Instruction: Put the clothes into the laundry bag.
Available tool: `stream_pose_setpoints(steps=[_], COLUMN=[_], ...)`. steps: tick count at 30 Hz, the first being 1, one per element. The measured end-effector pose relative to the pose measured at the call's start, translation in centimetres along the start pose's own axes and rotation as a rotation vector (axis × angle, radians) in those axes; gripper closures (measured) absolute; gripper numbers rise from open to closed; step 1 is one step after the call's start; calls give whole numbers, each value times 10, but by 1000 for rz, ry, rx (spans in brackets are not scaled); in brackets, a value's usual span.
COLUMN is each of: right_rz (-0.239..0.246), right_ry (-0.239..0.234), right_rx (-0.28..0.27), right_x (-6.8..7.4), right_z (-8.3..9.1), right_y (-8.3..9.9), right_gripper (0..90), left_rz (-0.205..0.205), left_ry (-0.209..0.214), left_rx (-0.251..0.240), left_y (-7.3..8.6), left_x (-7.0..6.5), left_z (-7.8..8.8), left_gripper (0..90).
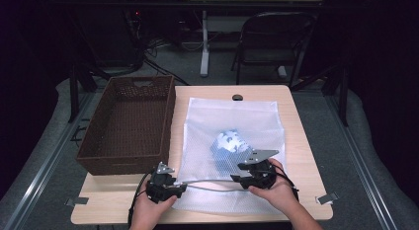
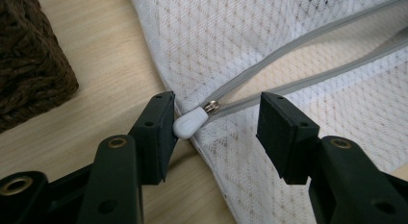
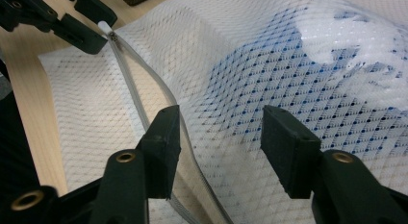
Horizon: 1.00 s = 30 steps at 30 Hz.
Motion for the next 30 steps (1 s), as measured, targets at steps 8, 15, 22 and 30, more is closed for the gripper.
stream_pose_setpoints(steps=[8,15,22,30], right_rz=[-4,-17,-23,-21], right_ry=[14,14,9,15], right_rx=[4,-2,-4,-8], right_x=[-1,-1,-1,0], right_z=[0,1,1,0], right_y=[0,0,0,-1], right_gripper=[497,500,496,497], left_rz=[-9,-32,-50,-52], left_ry=[27,59,37,-51], left_rx=[-22,-30,-45,-27], left_y=[-7,-12,-16,-10], left_x=[-8,-18,-19,0], left_z=[7,4,4,11], left_gripper=[572,612,558,540])
Point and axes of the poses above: each handheld gripper's, and its own axes: z roughly backward along the jaws, y roughly out of its underside, x roughly to its left, the point moved 9 cm from there along -z, roughly forward along the jaws, and after that the axes turned 4 degrees about -z, right-handed, at the moved point
